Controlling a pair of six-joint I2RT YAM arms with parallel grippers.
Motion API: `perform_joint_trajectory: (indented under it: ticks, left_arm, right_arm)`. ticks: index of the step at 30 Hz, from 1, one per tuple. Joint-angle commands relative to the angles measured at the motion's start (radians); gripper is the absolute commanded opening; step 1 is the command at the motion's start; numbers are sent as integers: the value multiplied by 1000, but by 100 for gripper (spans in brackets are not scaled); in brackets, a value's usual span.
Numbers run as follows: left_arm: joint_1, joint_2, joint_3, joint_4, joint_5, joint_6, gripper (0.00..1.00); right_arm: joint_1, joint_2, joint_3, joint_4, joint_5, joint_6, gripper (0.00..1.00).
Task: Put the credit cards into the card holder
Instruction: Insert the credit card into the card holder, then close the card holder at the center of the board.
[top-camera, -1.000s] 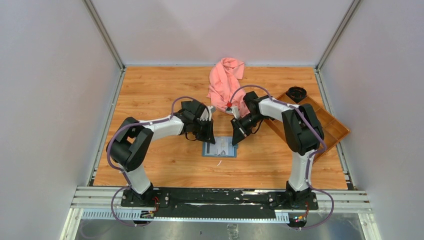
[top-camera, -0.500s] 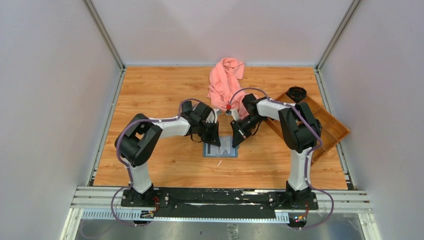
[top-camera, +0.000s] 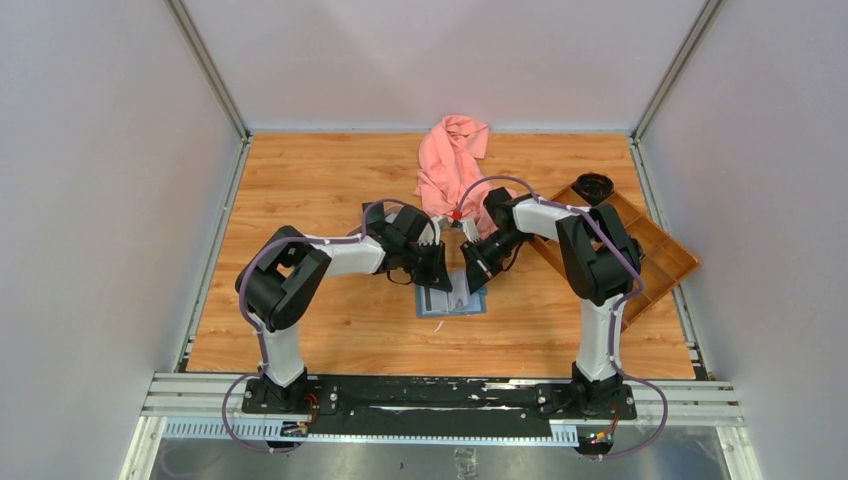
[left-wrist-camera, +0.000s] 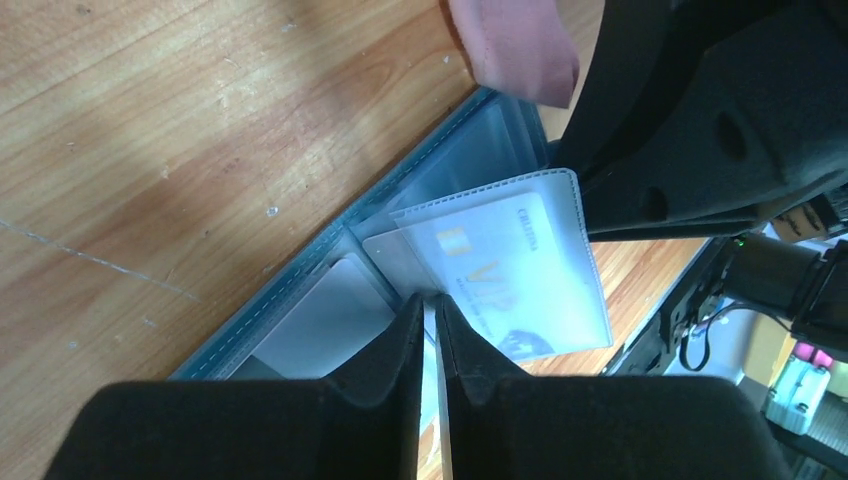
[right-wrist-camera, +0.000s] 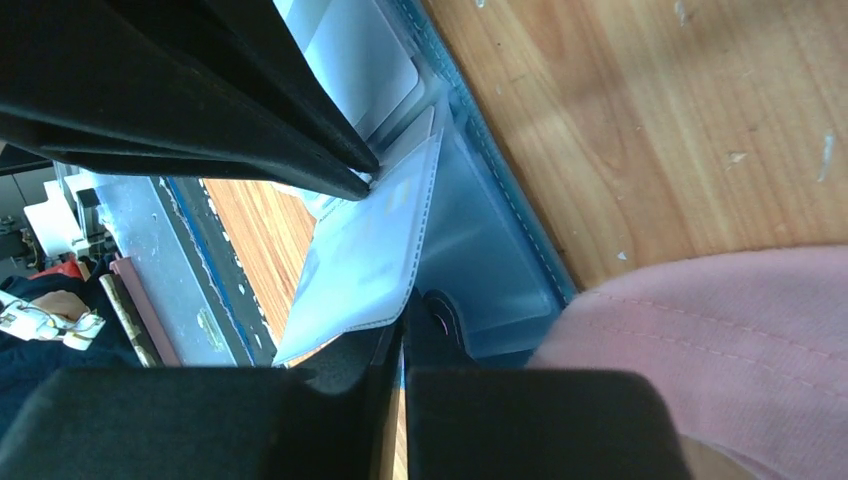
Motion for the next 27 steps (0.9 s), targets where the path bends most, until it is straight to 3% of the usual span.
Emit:
perform_joint_trajectory:
  ticks: [1,10,16,27]
  left_arm:
    - [-9,-6,-6,71,17,-31,13]
    - [-5,-143,-62,75,-65,-9,19]
    - [-3,-232,-137,65,-153,22,19]
    - [-9,-159,-153,24,-159,33,14]
  right_arm:
    - [-5,-45,16,-11,75,-20,7]
    - [-64,-144,5,-11,156,-61,19]
    - [-63,-135,-8,-7,65,-59,20]
    - [-62,-15,4,-18,22,-22,21]
